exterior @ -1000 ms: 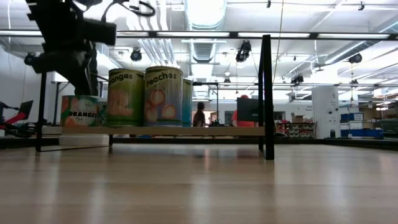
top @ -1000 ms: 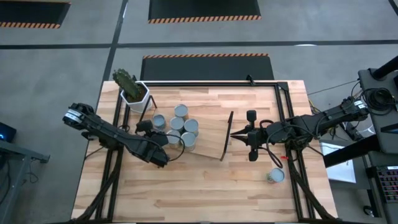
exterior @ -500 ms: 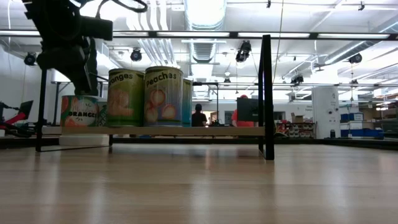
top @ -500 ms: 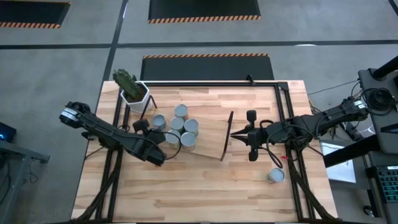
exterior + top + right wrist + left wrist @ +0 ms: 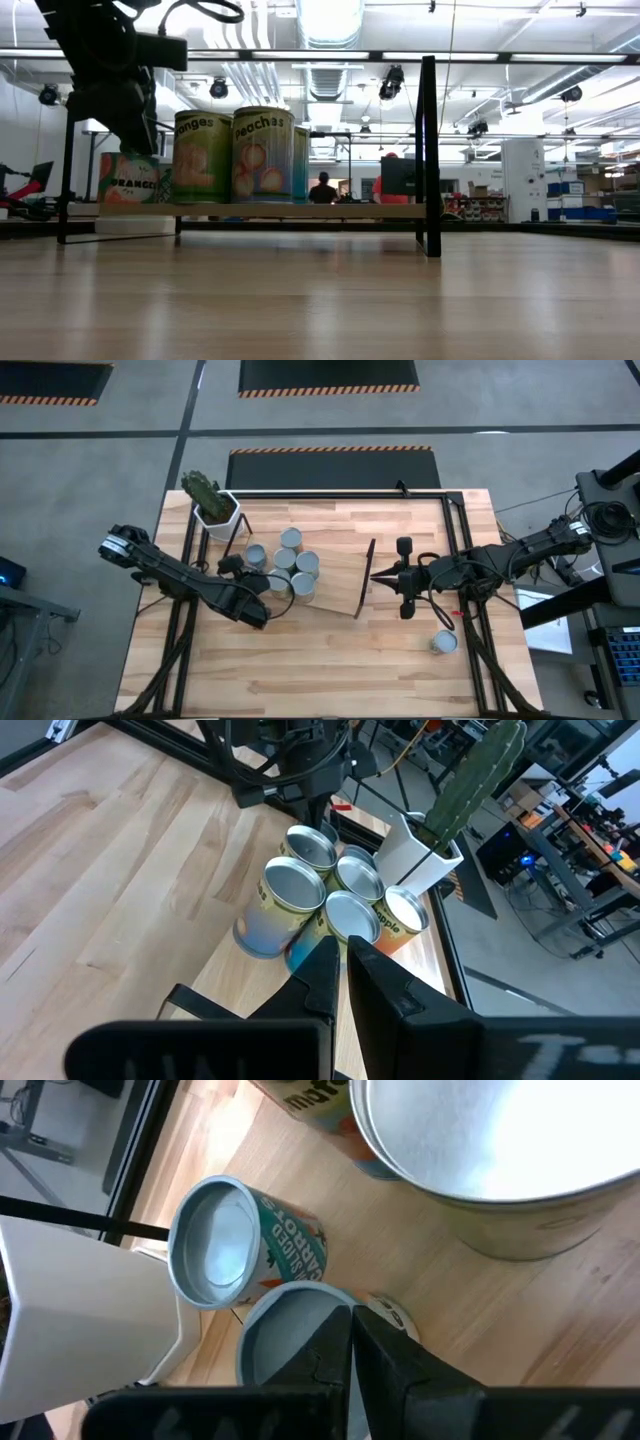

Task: Pick and place cans onto a shelf
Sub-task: Adjust the small canned oranges can on the shelf

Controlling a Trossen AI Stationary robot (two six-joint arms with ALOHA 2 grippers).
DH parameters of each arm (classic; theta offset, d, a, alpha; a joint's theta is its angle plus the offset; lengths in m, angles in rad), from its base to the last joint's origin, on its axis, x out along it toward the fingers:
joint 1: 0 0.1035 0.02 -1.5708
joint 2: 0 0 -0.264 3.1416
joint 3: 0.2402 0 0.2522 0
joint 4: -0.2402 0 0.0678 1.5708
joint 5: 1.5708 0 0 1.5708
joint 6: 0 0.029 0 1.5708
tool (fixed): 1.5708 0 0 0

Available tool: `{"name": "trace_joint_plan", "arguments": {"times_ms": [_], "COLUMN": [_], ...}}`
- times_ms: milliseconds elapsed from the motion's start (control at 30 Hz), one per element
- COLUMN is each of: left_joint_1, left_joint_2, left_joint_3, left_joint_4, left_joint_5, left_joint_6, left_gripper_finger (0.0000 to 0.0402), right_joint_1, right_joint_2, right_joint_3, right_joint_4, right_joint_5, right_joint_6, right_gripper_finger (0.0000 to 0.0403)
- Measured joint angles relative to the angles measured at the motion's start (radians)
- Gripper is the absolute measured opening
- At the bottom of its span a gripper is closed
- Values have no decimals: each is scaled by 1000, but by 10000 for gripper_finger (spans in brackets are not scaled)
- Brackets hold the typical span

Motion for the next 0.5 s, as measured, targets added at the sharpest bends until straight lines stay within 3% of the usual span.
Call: {"name": "trace_joint_plan", "arguments": {"times_ms": [500], "left_joint_1": [-23], "left_joint_2": [-7], "left_joint_3": [-1], "left_joint_4": [-22], "left_joint_5": [60], "left_joint_6": [34], "left_gripper_finger": [0], "right_joint_1": [0], "right_joint_2": [0], "right_joint_3": [0], "right_joint_4": [0], "right_joint_5": [0], "right_joint_6": [-7], "right_gripper_finger": [13]}}
